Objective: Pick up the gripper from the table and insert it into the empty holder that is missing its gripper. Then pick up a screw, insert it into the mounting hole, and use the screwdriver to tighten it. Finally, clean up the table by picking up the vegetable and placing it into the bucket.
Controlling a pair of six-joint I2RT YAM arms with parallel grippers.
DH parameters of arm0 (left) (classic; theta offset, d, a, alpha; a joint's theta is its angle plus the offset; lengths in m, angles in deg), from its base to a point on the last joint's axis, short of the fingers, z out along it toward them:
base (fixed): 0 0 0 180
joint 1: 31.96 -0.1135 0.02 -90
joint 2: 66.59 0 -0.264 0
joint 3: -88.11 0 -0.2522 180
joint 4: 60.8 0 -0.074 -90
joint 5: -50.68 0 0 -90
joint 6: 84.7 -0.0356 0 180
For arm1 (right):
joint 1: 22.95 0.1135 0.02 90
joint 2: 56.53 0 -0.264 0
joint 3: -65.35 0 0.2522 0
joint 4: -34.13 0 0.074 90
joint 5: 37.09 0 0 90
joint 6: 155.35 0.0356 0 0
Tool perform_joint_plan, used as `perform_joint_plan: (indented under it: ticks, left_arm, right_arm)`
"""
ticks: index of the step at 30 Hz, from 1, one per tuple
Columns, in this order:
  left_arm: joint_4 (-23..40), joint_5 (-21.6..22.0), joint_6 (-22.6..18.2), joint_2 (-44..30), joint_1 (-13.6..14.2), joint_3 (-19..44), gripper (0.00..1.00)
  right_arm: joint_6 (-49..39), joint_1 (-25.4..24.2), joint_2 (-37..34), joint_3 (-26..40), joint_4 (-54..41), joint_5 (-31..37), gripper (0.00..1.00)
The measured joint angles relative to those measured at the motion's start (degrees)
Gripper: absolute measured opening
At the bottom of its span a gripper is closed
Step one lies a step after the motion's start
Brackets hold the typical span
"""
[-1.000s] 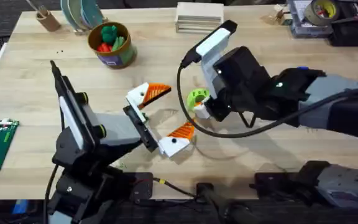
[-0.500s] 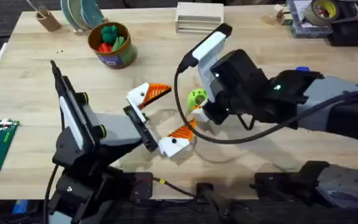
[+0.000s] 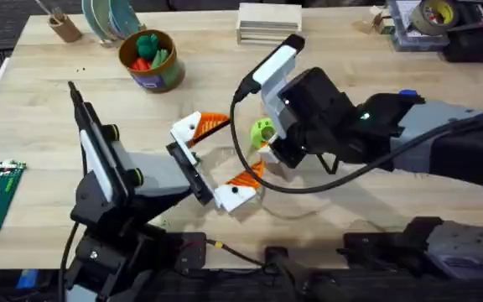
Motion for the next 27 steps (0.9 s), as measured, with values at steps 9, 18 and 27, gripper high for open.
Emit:
perform_joint_plan:
  ticks: [9,18,27]
  left_arm:
    - [0.00,0.00,0.00,0.00,0.00,0.00,0.993]
    - [0.00,0.02,0.00,0.01,0.00,0.00,0.992]
    - [0.00,0.00,0.00,0.01,0.00,0.00,0.993]
  right_arm:
    - [-2.25,0.00,-0.18,0.52,-0.84,0.09,0.322]
    - [-5.79,0.02,-0.94,3.57,-2.80,0.35,0.330]
    - [-6.41,1.07,-1.33,3.74,-3.48,0.74,0.331]
